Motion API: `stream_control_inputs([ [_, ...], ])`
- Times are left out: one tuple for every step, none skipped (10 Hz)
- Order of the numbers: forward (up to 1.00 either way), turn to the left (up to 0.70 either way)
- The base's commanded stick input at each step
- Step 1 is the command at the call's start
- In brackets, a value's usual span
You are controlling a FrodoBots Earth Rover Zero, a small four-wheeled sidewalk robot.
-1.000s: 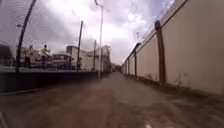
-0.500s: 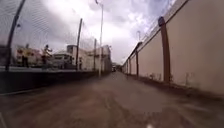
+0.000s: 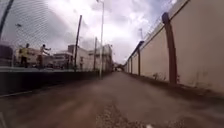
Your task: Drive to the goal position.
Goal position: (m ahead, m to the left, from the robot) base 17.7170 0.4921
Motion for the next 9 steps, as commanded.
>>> stream_control_inputs([
  [0.70,0.00],
  [0.70,0.00],
  [0.70,0.00],
  [0.70,0.00],
  [0.70,0.00],
  [0.70,0.00],
  [0.70,0.00],
  [0.70,0.00],
  [0.70,-0.28],
])
